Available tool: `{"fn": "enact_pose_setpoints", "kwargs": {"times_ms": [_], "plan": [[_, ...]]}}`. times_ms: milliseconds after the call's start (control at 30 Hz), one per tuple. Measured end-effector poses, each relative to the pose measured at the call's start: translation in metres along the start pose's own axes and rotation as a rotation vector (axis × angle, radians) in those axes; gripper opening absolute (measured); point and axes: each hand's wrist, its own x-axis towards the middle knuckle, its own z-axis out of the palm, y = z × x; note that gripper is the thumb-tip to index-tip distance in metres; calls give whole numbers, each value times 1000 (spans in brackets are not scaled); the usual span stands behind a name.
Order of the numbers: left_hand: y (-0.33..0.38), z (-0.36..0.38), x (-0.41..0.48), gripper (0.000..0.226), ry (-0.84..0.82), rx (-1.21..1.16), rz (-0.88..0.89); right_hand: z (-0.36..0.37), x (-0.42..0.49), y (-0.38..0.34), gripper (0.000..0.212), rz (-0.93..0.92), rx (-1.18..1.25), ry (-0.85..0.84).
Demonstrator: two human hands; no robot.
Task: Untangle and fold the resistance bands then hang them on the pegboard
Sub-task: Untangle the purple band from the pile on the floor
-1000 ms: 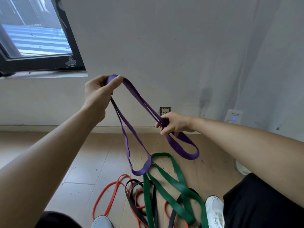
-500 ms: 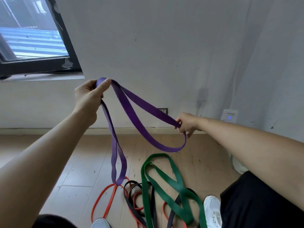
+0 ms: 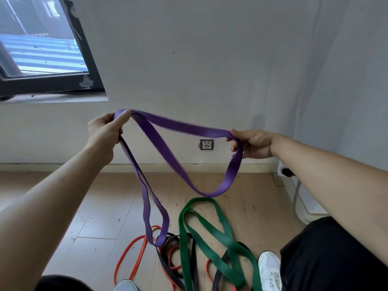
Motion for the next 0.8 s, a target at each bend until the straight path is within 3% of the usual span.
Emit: {"fn": "enact_pose_setpoints", "kwargs": {"times_ms": [67,133,333,400,500,667,800], "plan": [[0,1,-1,20,-8,4,-7,1,2,1,41,26,-90,55],[0,2,-2,20,-15,8,-10,0,5,6,40,44,-335,130],[2,4,-4,21,-23,10,3,-2,14,25,16,-21,-1015,202],[3,3,-4,20,-27,3,7,-4,18,29,24,-25,-1161,232],[5,2,-4,20,-43,-5,20,-6,20,30,39,-69,-1261,300],[7,3,-5,20,-106,9,48,0,20,29,29,-81,-1411,319],[12,5,-9,21,-237,37,86,6,25,32,65,-20,-1333,208]]}}
